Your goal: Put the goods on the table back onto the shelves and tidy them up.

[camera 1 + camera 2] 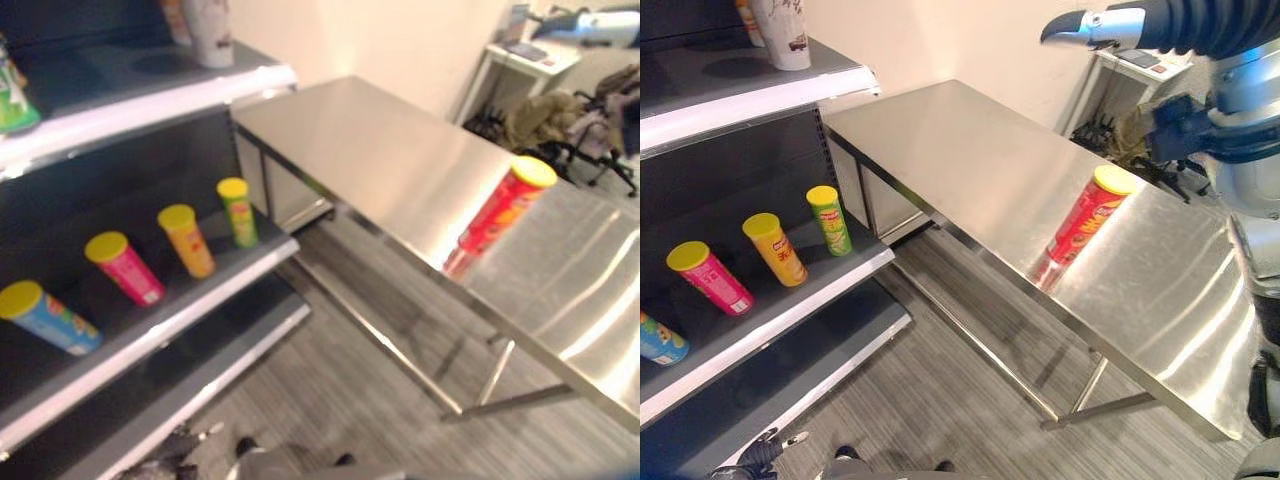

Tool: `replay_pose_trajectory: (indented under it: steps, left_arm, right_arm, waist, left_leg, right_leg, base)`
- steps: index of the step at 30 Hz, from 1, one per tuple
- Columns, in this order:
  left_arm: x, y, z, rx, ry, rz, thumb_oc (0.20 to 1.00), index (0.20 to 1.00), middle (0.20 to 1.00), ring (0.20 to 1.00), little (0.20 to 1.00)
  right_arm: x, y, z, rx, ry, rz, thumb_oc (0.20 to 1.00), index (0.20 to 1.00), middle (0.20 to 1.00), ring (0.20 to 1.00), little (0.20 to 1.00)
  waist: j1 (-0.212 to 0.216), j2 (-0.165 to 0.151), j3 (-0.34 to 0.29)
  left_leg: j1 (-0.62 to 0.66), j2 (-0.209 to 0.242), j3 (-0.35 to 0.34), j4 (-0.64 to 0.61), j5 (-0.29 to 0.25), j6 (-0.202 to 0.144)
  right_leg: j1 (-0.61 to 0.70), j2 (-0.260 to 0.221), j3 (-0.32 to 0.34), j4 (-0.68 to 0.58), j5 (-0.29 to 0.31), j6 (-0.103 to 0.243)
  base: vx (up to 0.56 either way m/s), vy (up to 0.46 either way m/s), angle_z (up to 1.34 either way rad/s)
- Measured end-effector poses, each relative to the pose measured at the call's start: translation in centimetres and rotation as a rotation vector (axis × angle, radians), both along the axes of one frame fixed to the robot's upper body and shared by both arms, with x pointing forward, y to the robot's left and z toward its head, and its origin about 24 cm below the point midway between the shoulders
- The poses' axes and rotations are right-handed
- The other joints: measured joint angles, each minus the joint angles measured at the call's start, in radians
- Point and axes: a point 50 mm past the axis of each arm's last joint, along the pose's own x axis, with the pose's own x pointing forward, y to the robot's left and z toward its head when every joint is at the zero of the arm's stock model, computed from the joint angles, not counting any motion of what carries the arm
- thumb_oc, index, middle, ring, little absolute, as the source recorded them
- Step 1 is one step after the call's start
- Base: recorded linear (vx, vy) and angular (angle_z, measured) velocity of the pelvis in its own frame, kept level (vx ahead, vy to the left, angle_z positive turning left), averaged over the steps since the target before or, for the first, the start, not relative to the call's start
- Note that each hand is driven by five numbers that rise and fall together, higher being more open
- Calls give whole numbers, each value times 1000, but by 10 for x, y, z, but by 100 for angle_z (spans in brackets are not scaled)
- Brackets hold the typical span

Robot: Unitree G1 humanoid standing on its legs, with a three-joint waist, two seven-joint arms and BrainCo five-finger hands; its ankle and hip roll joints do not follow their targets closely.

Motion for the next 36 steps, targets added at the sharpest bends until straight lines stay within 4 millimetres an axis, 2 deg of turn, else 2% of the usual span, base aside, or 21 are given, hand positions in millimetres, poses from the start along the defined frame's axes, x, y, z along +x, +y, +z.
replay_pose_trajectory:
  steps: [3, 4, 5, 6, 7, 11, 12, 13, 15, 17, 22, 23, 24, 26, 27, 28, 29, 31, 34, 35, 36]
  left_arm:
    - [-9, -11, -7, -22, 37, -21, 1000, 1000, 1000, 1000, 1000]
    - [-8, -17, -9, -36, 29, -18, 1000, 1000, 1000, 1000, 1000]
    - [-11, -25, -12, -54, 32, -15, 1000, 1000, 1000, 1000, 1000]
    - [-13, -30, -14, -65, 34, -5, 1000, 1000, 1000, 1000, 1000]
    - [-17, -38, -17, -84, 41, 1, 1000, 1000, 1000, 1000, 1000]
    - [-9, -60, -22, -142, 23, 0, 1000, 1000, 1000, 1000, 1000]
    - [-5, -62, -22, -146, 13, -7, 1000, 1000, 1000, 1000, 1000]
    - [-2, -61, -21, -144, 8, -10, 1000, 1000, 1000, 1000, 1000]
    - [-4, -60, -22, -143, 13, -9, 1000, 1000, 1000, 1000, 1000]
    - [2, -63, -19, -153, -16, -23, 1000, 1000, 1000, 1000, 1000]
    - [14, -60, -14, -143, -61, -37, 1000, 1000, 1000, 1000, 1000]
    - [19, -58, -12, -139, -73, -42, 1000, 1000, 1000, 1000, 1000]
    - [23, -56, -9, -134, -95, -46, 1000, 1000, 1000, 1000, 1000]
    - [28, -50, -6, -118, -103, -51, 1000, 1000, 1000, 1000, 1000]
    - [29, -47, -7, -108, -89, -49, 1000, 1000, 1000, 1000, 1000]
    - [29, -44, -6, -101, -90, -47, 1000, 1000, 1000, 1000, 1000]
    - [29, -42, -5, -95, -93, -50, 1000, 1000, 1000, 1000, 1000]
    - [31, -34, -1, -66, -93, -72, 1000, 1000, 1000, 1000, 1000]
    - [25, -25, -2, -35, -53, -84, 1000, 1000, 1000, 1000, 1000]
    - [27, -25, -2, -36, -52, -82, 1000, 1000, 1000, 1000, 1000]
    - [26, -22, 1, -32, -61, -83, 1000, 1000, 1000, 1000, 1000]
  right_arm:
    - [4, -10, 0, 42, -6, -50, 1000, 1000, 1000, 1000, 1000]
    - [4, -14, 0, 55, -8, -70, 1000, 1000, 1000, 1000, 1000]
    - [6, -17, -6, 52, 12, -92, 1000, 1000, 1000, 1000, 1000]
    - [7, -20, -9, 64, 23, -99, 1000, 1000, 1000, 1000, 1000]
    - [5, -28, -11, 92, 24, -121, 1000, 1000, 1000, 1000, 1000]
    - [-4, -61, -18, 231, -15, -222, 1000, 1000, 1000, 1000, 1000]
    - [-6, -68, -21, 242, -14, -258, 1000, 1000, 1000, 1000, 1000]
    - [-9, -79, -33, 283, 6, -296, 1000, 1000, 1000, 1000, 1000]
    - [-9, -88, -46, 340, 32, -314, 1000, 1000, 1000, 1000, 1000]
    - [-10, -99, -62, 376, 92, -367, 1000, 1000, 1000, 1000, 1000]
    - [-8, -118, -87, 451, 177, -446, 1000, 1000, 1000, 1000, 1000]
    - [-6, -123, -95, 475, 206, -465, 1000, 1000, 1000, 1000, 1000]
    - [-1, -128, -106, 510, 261, -492, 1000, 1000, 1000, 1000, 1000]
    - [-2, -130, -111, 520, 275, -502, 1000, 1000, 1000, 1000, 1000]
    - [-2, -131, -115, 538, 282, -502, 1000, 1000, 1000, 1000, 1000]
    - [-2, -133, -118, 548, 288, -507, 1000, 1000, 1000, 1000, 1000]
    - [-2, -133, -117, 547, 288, -507, 1000, 1000, 1000, 1000, 1000]
    - [-1, -131, -117, 538, 293, -500, 1000, 1000, 1000, 1000, 1000]
    - [3, -132, -118, 521, 312, -504, 1000, 1000, 1000, 1000, 1000]
    - [7, -134, -120, 506, 342, -523, 1000, 1000, 1000, 1000, 1000]
    - [5, -139, -132, 491, 421, -562, 1000, 1000, 1000, 1000, 1000]
  waist:
    - [17, 25, 15]
    - [9, 42, 31]
    - [20, 57, 43]
    - [20, 66, 44]
    - [9, 80, 53]
    - [-12, 138, 54]
    - [-21, 145, 52]
    - [-25, 149, 49]
    - [-25, 146, 43]
    - [-40, 144, 39]
    - [-52, 125, 29]
    - [-53, 124, 32]
    - [-51, 136, 36]
    - [-59, 127, 53]
    - [-74, 126, 58]
    - [-81, 126, 54]
    - [-71, 123, 51]
    - [-56, 100, 40]
    - [-31, 73, 33]
    - [-37, 67, 36]
    - [-53, 26, 27]
  left_leg:
    - [7, 7, -53, 15, -6, -22]
    - [9, 3, -153, 48, 0, -44]
    - [-33, -6, -323, 107, -19, -81]
    - [-24, -13, -360, 67, -38, -110]
    - [-1, -35, -393, -37, -38, -113]
    - [41, -122, -419, -211, -23, -106]
    - [49, -138, -422, -229, -16, -97]
    - [72, -164, -456, -267, 12, -67]
    - [75, -177, -454, -274, 13, -65]
    - [81, -186, -407, -253, 40, -15]
    - [137, -245, -371, -293, 28, 47]
    - [144, -256, -362, -293, 15, 67]
    - [149, -245, -333, -291, 16, 88]
    - [163, -268, -340, -291, -2, 109]
    - [174, -276, -352, -293, -16, 128]
    - [165, -282, -354, -287, -24, 141]
    - [162, -286, -355, -286, -19, 133]
    - [138, -302, -379, -277, -30, 144]
    - [109, -304, -422, -278, -13, 130]
    - [108, -305, -432, -276, -4, 115]
    - [112, -323, -481, -278, 7, 95]
  right_leg:
    - [-3, 2, 57, 14, 3, 5]
    - [-20, 1, 92, 26, 15, -3]
    - [-32, -5, 158, 31, 32, -3]
    - [-32, -6, 181, 16, 44, 8]
    - [-29, -10, 198, 3, 55, 15]
    - [-14, -38, 225, -10, 75, 18]
    - [-16, -39, 234, -11, 69, 17]
    - [-17, -42, 251, -11, 69, 22]
    - [-18, -56, 242, -11, 70, 25]
    - [-15, -80, 239, -10, 72, 58]
    - [-11, -134, 262, 32, 68, 139]
    - [-28, -147, 263, 86, 69, 148]
    - [-118, -189, 215, 264, 34, 200]
    - [-177, -233, 225, 421, 20, 213]
    - [-215, -269, 238, 523, 11, 233]
    - [-229, -332, 241, 575, -35, 240]
    - [-226, -374, 242, 565, -34, 254]
    - [-188, -446, 246, 404, -19, 270]
    - [-70, -437, 266, 26, 67, 298]
    - [-48, -423, 286, -17, 94, 316]
    - [5, -420, 282, -13, 152, 328]
  base:
    - [-74, -47, -57]
    - [4, -27, -103]
    - [59, 11, -112]
    - [85, 22, -109]
    - [12, 56, -60]
    - [54, 106, -37]
    - [139, 102, -29]
    - [163, 99, -29]
    - [155, 116, -27]
    - [134, 161, -29]
    - [78, 194, -16]
    - [31, 199, -30]
    - [34, 163, -30]
    - [80, 83, -5]
    - [116, -150, 37]
    - [96, -155, 40]
    - [88, -193, 21]
    - [127, -190, 18]
    - [149, -191, 23]
    - [139, -220, 83]
    - [149, -236, 98]
